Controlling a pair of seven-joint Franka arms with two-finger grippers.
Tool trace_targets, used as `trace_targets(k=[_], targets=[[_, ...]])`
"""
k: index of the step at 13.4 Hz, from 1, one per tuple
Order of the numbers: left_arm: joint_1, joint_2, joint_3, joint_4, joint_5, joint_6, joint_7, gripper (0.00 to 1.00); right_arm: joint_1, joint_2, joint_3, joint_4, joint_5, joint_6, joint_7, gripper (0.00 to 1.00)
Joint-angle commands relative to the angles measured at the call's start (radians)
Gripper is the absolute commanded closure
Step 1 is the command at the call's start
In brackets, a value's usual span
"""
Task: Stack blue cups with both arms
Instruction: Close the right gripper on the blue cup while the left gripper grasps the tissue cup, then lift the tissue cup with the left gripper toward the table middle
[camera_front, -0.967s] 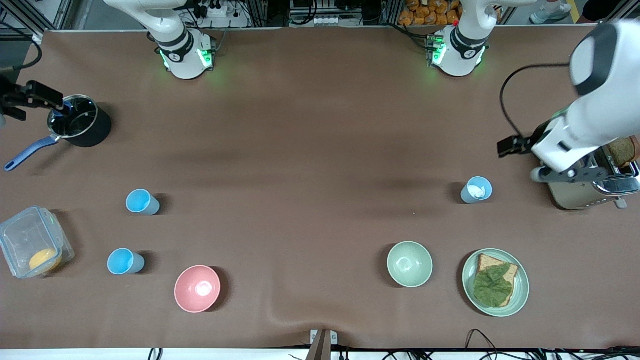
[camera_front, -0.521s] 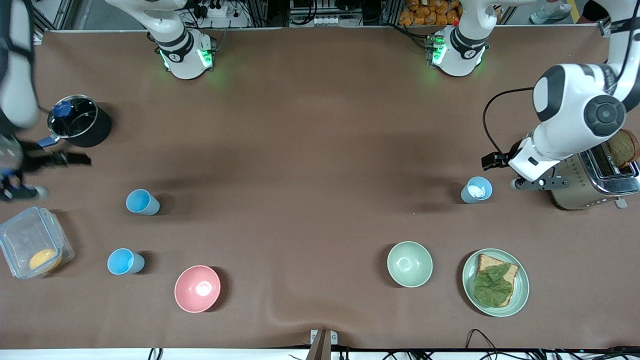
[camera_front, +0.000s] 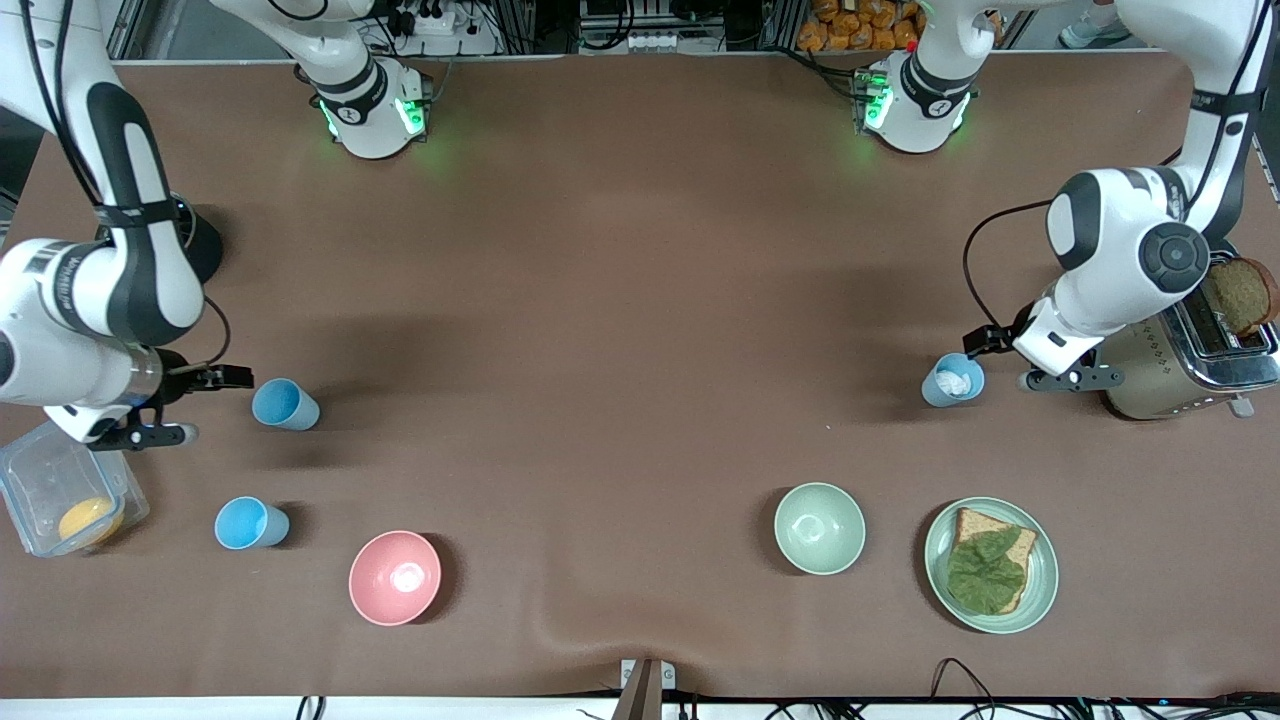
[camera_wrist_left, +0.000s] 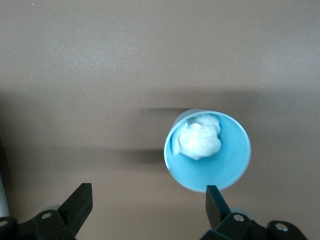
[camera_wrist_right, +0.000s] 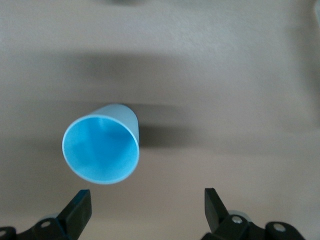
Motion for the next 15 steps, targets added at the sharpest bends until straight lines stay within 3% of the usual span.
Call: trace_targets(k=[1, 2, 4, 5, 6, 7, 8, 11, 15], targets=[[0.012, 0.044, -0.007, 0.002, -0.009, 0.059, 0.024, 0.05, 0.001, 0.073, 0.000, -0.006, 0.008, 0.072, -0.009, 0.00], [0.011, 0.054, -0.007, 0.007, -0.014, 0.060, 0.024, 0.12, -0.001, 0.088, 0.001, -0.013, 0.017, 0.075, -0.008, 0.00], [0.009, 0.090, -0.009, 0.018, -0.015, 0.065, 0.024, 0.41, -0.010, 0.111, 0.000, -0.013, 0.080, 0.077, -0.007, 0.00], [0.009, 0.098, -0.009, 0.022, -0.015, 0.073, 0.024, 0.63, -0.010, 0.119, 0.000, -0.013, 0.101, 0.084, -0.007, 0.18], [0.009, 0.106, -0.009, 0.024, -0.017, 0.073, 0.024, 0.87, -0.008, 0.119, 0.000, -0.013, 0.103, 0.089, -0.007, 0.62], [0.006, 0.109, -0.009, 0.028, -0.017, 0.073, 0.024, 1.00, -0.007, 0.118, 0.000, -0.013, 0.105, 0.084, -0.009, 0.93], [0.005, 0.110, -0.009, 0.033, -0.017, 0.073, 0.022, 1.00, -0.007, 0.113, 0.000, -0.013, 0.103, 0.078, -0.015, 1.00], [-0.003, 0.107, -0.015, 0.061, -0.018, 0.070, 0.016, 1.00, -0.011, 0.107, 0.000, -0.012, 0.103, 0.073, -0.093, 1.00], [-0.006, 0.109, -0.098, 0.133, -0.055, 0.027, -0.037, 1.00, -0.021, 0.072, 0.000, 0.005, 0.103, 0.032, -0.204, 1.00]])
